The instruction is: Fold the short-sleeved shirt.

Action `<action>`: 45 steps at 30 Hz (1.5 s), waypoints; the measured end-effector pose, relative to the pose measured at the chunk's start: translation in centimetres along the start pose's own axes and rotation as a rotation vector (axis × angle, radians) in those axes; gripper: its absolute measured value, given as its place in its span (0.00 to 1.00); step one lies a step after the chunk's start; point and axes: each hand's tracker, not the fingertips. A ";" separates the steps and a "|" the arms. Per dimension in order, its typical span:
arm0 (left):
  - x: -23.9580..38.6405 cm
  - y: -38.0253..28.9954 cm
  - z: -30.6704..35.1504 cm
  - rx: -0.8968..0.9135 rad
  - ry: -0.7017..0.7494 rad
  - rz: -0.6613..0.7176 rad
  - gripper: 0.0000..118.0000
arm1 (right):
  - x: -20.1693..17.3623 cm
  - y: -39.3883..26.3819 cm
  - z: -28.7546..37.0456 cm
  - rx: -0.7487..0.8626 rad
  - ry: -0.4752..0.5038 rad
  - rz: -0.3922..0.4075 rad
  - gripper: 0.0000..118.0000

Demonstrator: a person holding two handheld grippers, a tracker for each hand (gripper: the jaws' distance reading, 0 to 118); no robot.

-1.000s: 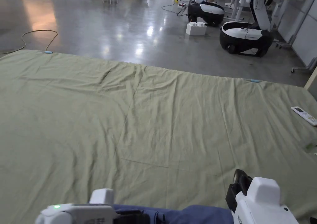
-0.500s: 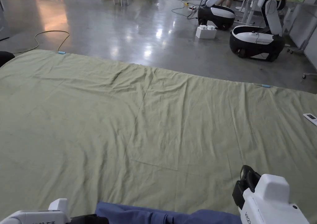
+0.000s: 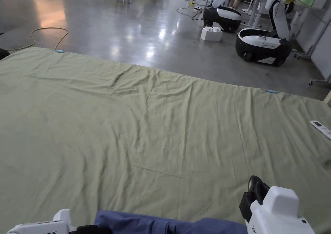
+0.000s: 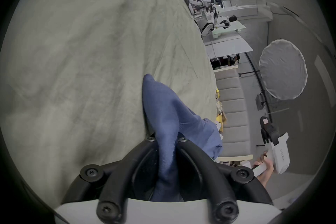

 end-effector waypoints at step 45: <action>28.3 -12.8 -13.1 -0.094 0.453 -0.765 0.10 | 2.0 -1.6 0.1 -0.035 -0.017 -0.051 0.00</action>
